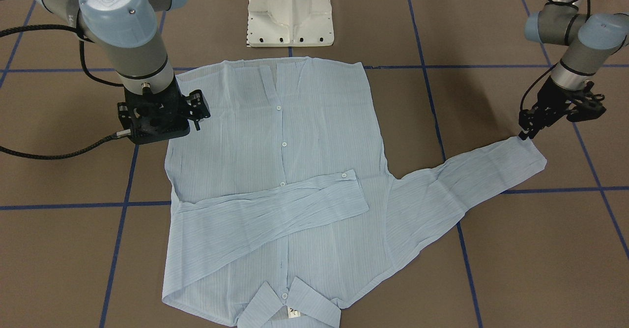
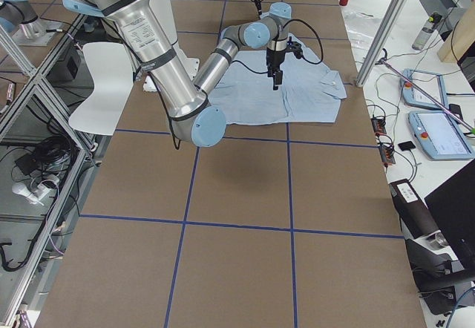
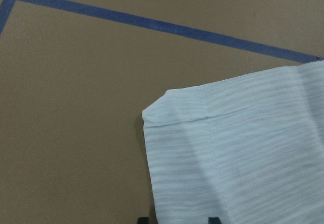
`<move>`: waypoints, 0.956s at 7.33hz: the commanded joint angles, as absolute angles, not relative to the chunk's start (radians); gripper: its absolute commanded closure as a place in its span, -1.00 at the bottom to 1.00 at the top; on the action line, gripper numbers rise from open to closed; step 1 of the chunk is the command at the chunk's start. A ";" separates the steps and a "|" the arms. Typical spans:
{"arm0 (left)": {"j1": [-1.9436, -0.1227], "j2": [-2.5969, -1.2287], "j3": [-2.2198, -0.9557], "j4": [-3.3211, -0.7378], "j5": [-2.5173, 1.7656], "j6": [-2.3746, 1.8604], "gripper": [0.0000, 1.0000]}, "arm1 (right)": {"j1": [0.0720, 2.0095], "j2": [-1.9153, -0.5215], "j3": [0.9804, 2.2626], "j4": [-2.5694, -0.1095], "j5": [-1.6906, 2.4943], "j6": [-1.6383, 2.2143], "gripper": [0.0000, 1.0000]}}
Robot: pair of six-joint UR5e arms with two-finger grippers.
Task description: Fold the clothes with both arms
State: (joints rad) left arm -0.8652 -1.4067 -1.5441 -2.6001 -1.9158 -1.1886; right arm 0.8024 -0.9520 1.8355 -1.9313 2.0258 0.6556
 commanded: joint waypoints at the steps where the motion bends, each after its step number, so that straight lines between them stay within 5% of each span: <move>1: -0.865 -1.407 -1.548 -2.600 -1.916 -1.184 1.00 | 0.808 -0.971 1.851 -1.931 2.031 0.652 -1.00; 4: -0.873 -1.404 -1.624 -2.567 -1.925 -1.178 1.00 | 0.822 -0.973 1.861 -1.933 2.048 0.652 -1.00; 7: -0.887 -1.442 -1.992 -2.080 -1.921 -1.177 1.00 | 0.848 -1.049 1.927 -1.936 2.065 0.643 -1.00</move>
